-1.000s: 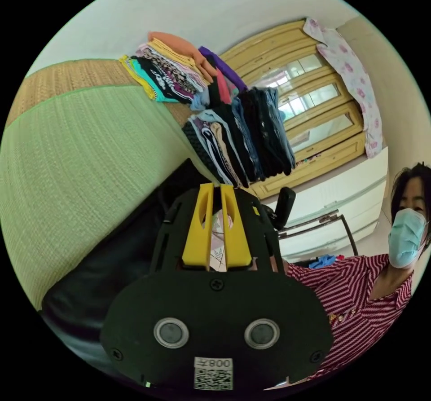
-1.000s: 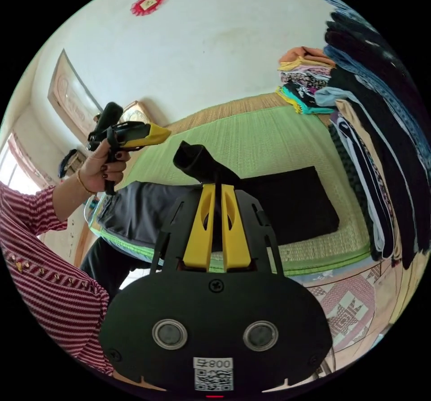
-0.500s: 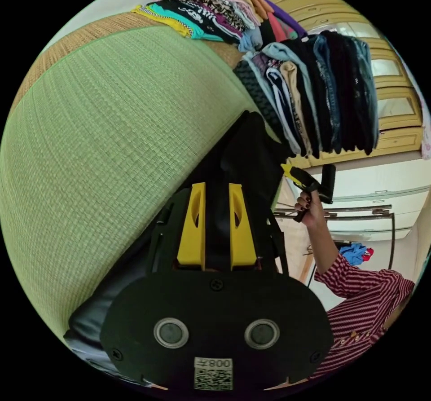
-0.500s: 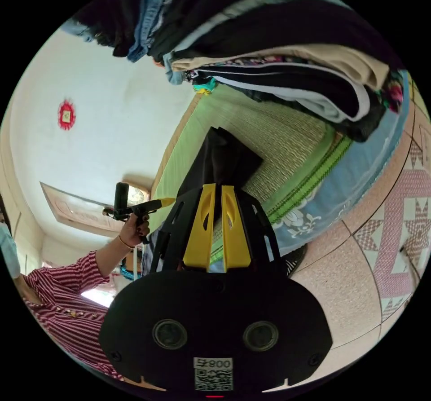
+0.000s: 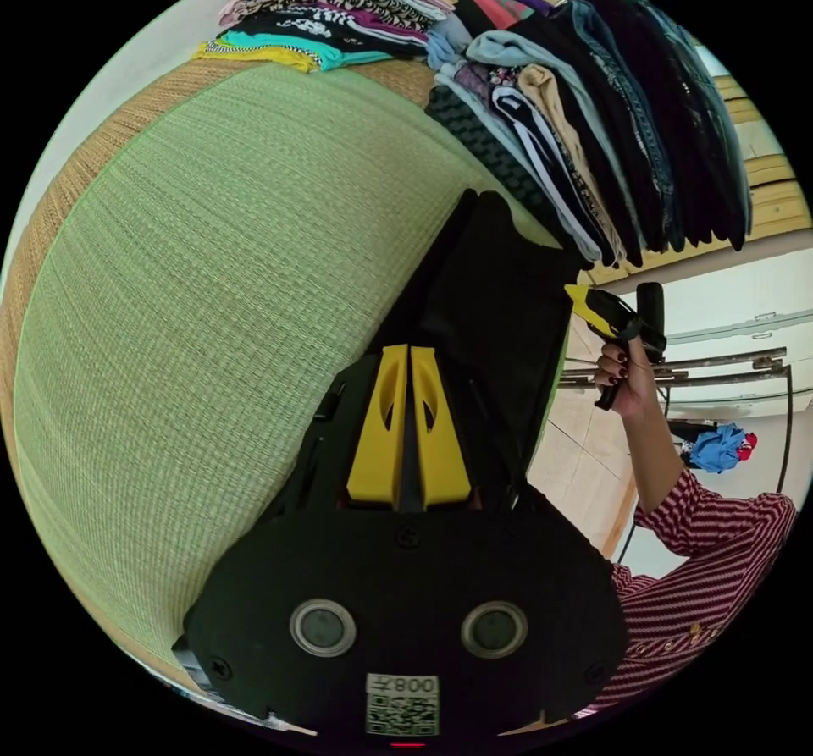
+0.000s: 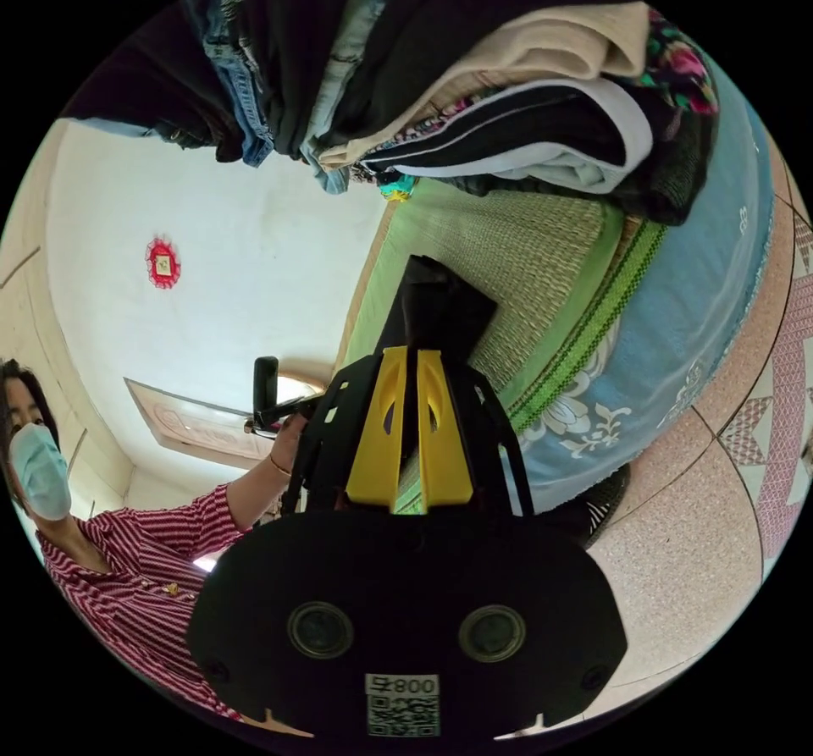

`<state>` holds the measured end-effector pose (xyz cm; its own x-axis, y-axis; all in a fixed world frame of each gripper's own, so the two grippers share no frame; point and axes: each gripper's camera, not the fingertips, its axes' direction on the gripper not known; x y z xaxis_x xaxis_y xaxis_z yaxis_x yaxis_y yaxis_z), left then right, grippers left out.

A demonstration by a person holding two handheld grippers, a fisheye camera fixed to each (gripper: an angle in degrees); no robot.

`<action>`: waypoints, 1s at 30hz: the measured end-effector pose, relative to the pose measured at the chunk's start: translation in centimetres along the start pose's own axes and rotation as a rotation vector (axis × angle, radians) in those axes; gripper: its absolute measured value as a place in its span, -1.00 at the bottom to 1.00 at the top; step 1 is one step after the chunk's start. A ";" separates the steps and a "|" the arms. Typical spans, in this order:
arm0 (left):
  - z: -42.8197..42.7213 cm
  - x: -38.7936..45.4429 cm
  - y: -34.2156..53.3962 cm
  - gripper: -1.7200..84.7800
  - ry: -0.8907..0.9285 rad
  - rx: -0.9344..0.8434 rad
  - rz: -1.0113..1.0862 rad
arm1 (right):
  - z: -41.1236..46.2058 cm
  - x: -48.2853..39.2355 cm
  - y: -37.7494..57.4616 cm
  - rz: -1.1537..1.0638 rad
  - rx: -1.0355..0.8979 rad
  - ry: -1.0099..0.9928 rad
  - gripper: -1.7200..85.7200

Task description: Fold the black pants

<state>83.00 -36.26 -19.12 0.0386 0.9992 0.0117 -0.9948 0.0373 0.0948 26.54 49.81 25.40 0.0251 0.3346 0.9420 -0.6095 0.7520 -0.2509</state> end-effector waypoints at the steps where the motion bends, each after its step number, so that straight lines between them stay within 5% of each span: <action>1: -0.6 0.1 0.1 -0.95 0.005 0.025 0.000 | -0.1 -0.2 -0.1 -0.006 0.002 -0.002 -0.92; 7: -2.4 0.1 0.9 -0.95 -0.027 0.113 -0.005 | -0.5 -1.6 -1.3 -0.057 0.018 -0.012 -0.93; 16: 0.8 -0.5 1.0 -0.95 -0.059 -0.002 -0.076 | 0.6 4.2 -0.3 0.121 0.008 -0.043 -0.94; 30: -1.9 0.0 6.0 -0.96 -0.102 0.049 -0.095 | 4.1 -3.7 -1.3 -0.041 -0.003 0.190 -0.96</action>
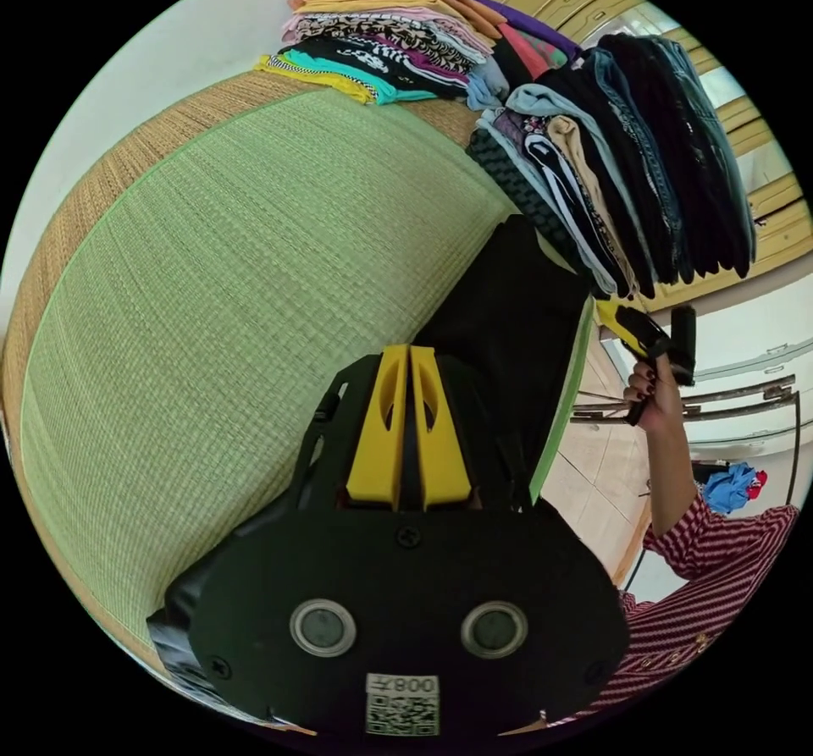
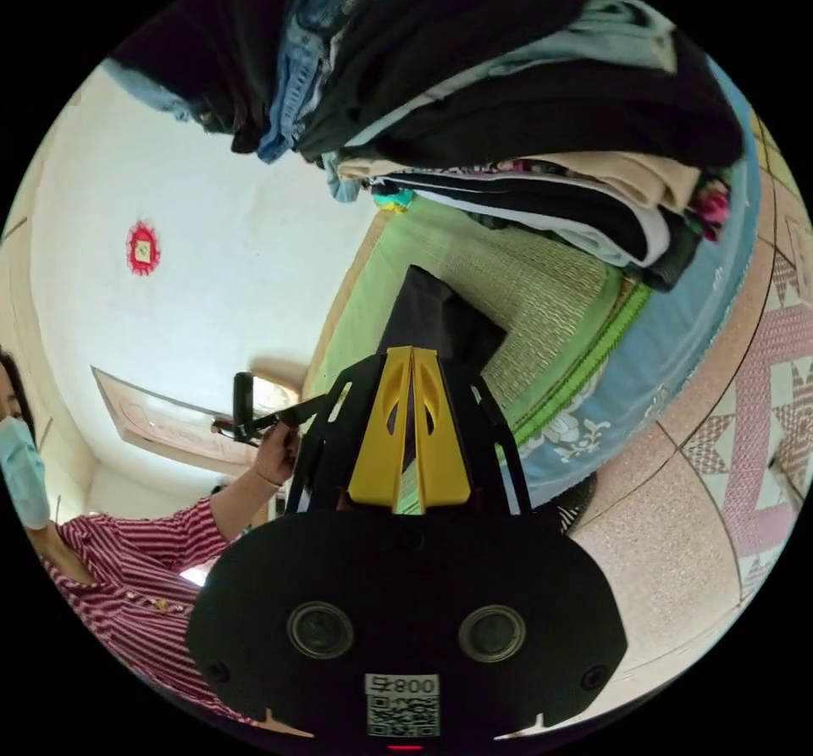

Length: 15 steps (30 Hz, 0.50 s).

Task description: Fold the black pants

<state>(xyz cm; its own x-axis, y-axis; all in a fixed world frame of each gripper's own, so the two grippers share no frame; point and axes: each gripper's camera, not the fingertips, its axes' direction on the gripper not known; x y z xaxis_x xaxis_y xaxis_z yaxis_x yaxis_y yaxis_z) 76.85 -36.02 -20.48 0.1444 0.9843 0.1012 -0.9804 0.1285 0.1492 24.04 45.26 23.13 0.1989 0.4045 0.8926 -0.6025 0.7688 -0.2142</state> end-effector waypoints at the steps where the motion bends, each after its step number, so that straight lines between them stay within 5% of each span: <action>1: 0.0 -0.3 0.7 -0.96 -0.007 -0.023 -0.012 | 0.7 0.1 -0.3 0.002 -0.012 0.032 -0.96; 8: -4.6 -2.7 7.7 -0.96 0.015 0.068 -0.127 | 3.6 -0.4 0.3 0.041 -0.041 0.138 -0.96; 15: -8.9 -8.1 19.5 -0.96 -0.097 0.043 -0.387 | 10.3 -10.5 0.9 -0.184 -0.163 0.107 -0.96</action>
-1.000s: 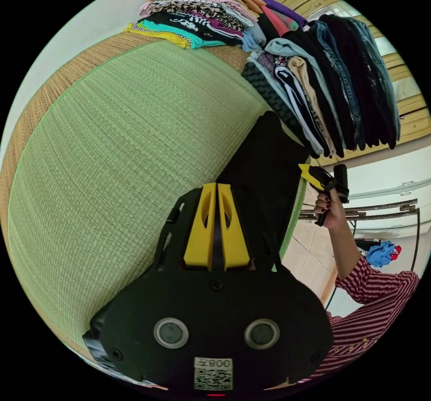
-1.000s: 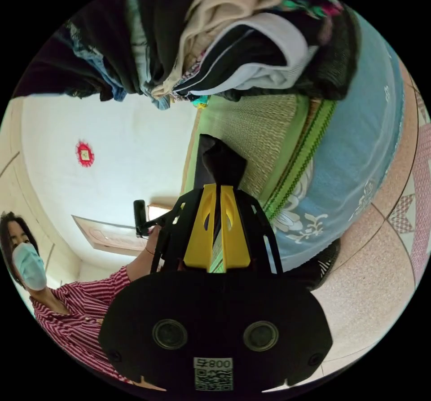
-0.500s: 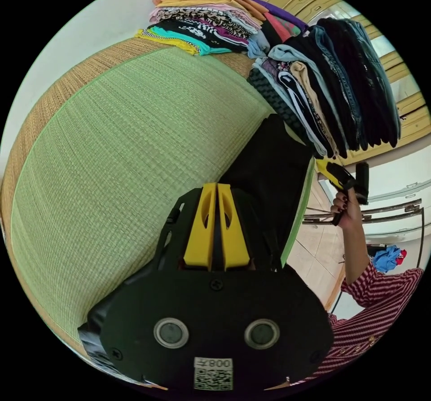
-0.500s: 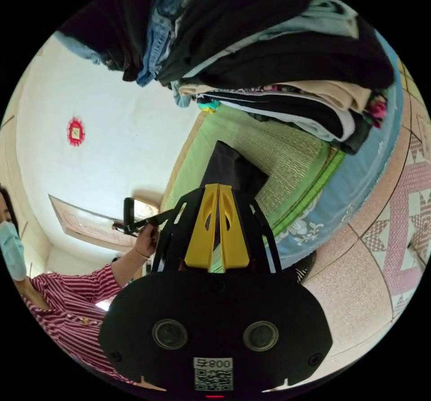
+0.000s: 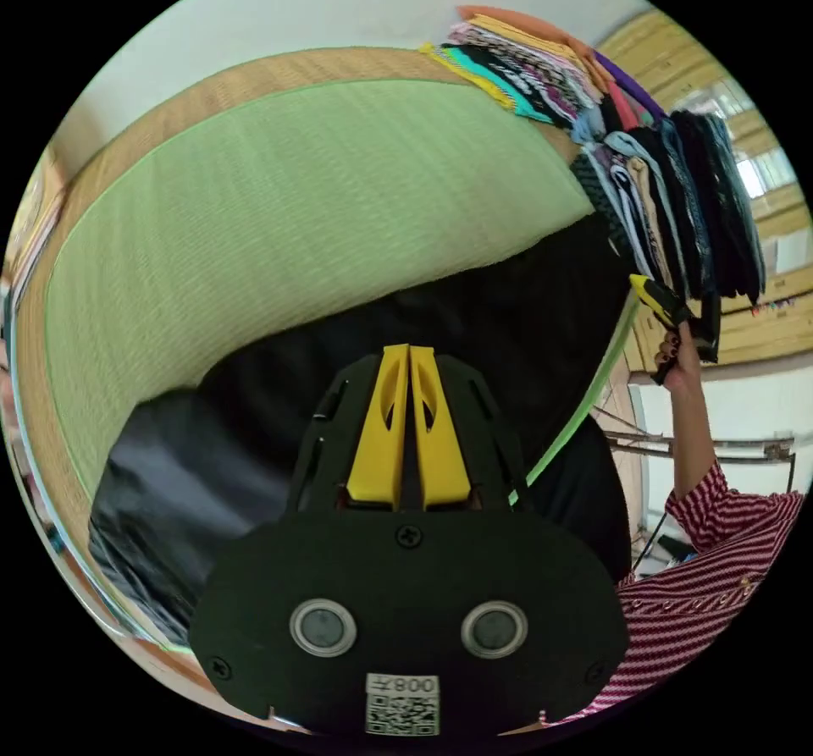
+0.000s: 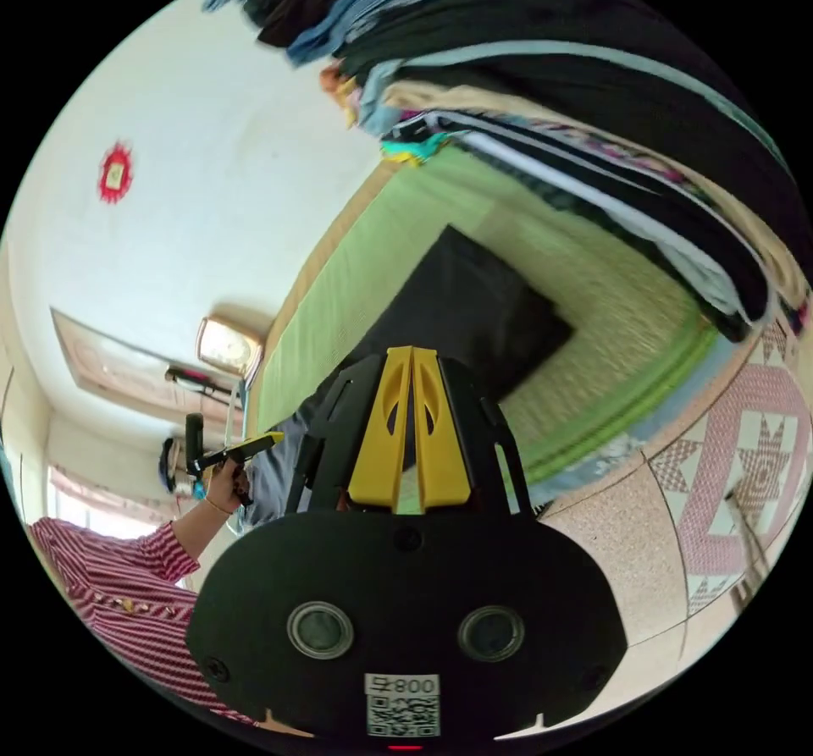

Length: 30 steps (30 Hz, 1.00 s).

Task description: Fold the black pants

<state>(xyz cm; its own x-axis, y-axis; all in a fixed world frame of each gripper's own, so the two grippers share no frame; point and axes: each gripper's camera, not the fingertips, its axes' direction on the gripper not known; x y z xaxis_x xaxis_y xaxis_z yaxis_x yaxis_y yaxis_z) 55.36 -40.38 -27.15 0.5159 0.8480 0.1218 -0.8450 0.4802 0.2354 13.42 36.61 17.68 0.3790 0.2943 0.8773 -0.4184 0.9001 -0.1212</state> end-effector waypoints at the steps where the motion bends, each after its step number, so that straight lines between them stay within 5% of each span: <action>1: -0.4 -1.6 1.2 -0.96 -0.015 -0.005 -0.056 | 1.0 -1.0 -0.5 -0.022 -0.020 -0.002 -0.96; 9: -3.0 -5.5 6.6 -0.96 0.032 0.017 -0.091 | 14.4 -5.0 -5.5 -0.053 -0.212 0.079 -0.96; 30: -10.9 -10.3 18.2 -0.96 0.248 -0.066 -0.038 | 4.4 0.7 1.9 0.206 -0.016 0.113 -0.96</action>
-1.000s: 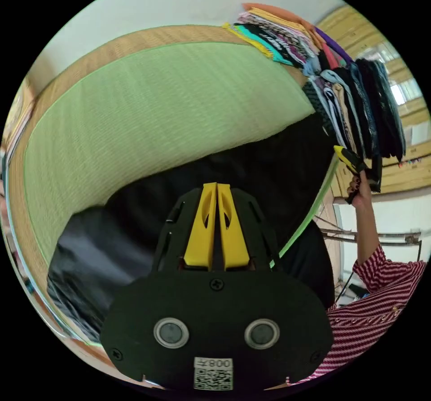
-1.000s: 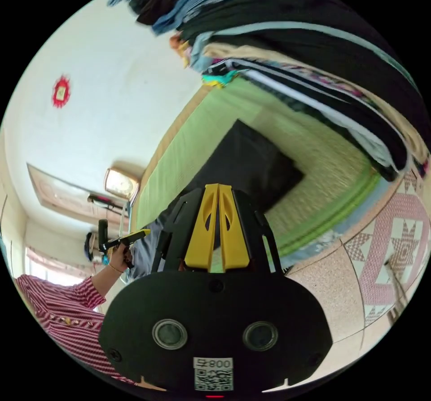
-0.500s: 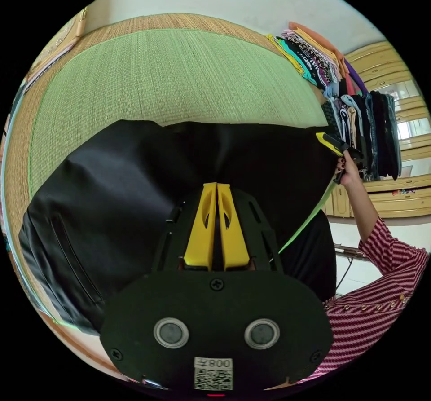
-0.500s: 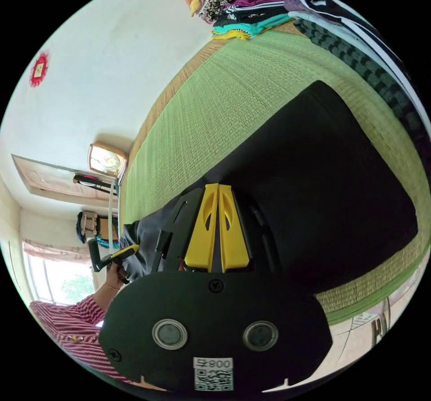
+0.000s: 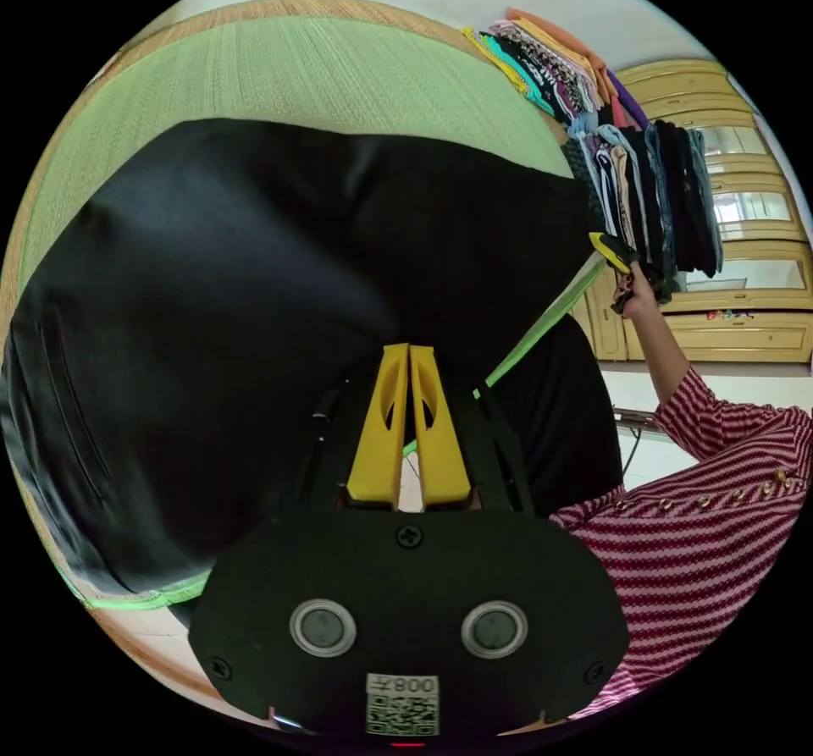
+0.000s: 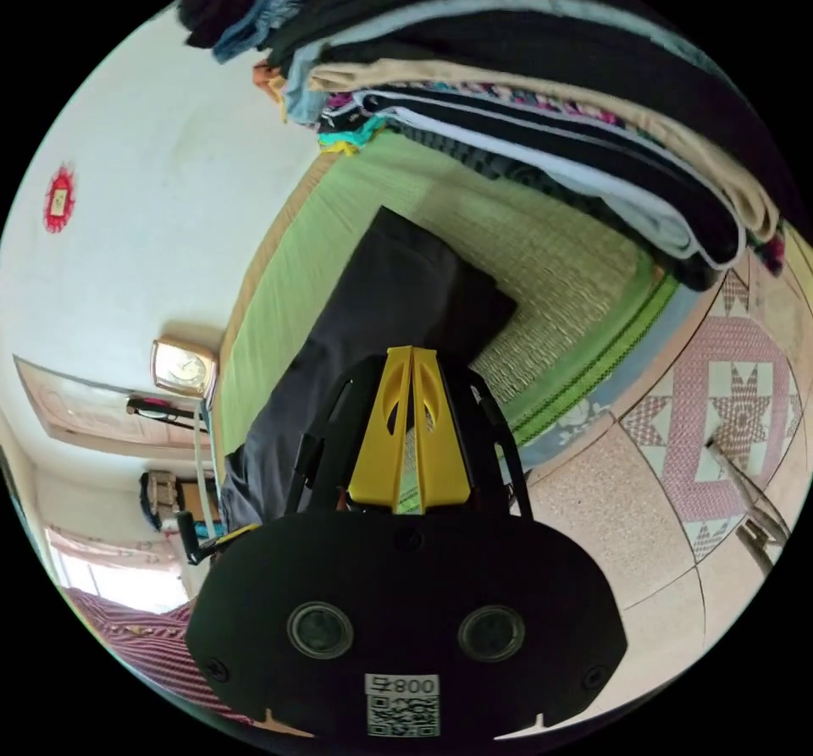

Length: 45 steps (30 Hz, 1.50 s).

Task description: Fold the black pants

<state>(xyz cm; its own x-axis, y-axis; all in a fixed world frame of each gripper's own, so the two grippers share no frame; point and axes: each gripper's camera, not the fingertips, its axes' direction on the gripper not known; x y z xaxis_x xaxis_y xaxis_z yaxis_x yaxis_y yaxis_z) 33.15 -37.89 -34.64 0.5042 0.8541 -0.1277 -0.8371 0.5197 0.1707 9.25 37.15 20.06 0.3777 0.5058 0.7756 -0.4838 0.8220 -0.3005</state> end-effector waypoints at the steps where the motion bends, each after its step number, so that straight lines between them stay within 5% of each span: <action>1: -0.9 -0.5 0.3 -0.96 0.000 0.000 -0.021 | -0.2 0.2 0.0 0.017 0.011 -0.019 -0.96; 7: -7.9 -3.5 1.8 -0.96 -0.073 0.171 -0.068 | 1.8 -8.8 1.0 -0.226 -0.065 -0.041 -0.95; 15: -11.4 -10.7 5.6 -0.96 -0.070 0.183 -0.270 | 19.5 -31.5 7.8 -0.730 -0.513 -0.295 -0.81; 21: -14.9 -11.9 8.2 -0.94 -0.084 0.232 -0.239 | 30.3 -43.3 12.2 -0.901 -0.715 -0.333 -0.76; 27: -19.9 -14.0 7.7 -0.82 -0.005 0.368 -0.121 | 37.2 -46.1 16.6 -0.900 -0.945 -0.355 -0.77; 37: -20.3 -15.7 4.7 -0.80 0.025 0.097 0.104 | 30.8 -46.1 25.5 -1.042 -0.748 -0.274 -0.78; 45: -21.9 -17.4 10.2 -0.94 0.111 0.161 0.077 | 28.3 -44.5 26.5 -0.982 -0.760 -0.335 -0.79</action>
<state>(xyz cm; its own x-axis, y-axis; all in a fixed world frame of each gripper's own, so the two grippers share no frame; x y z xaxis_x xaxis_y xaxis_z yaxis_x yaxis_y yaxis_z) 11.16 -47.88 -52.09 0.4062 0.8884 -0.2139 -0.8232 0.4573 0.3365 -42.67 29.00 -6.68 0.0487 -0.3929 0.9183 0.4937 0.8087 0.3198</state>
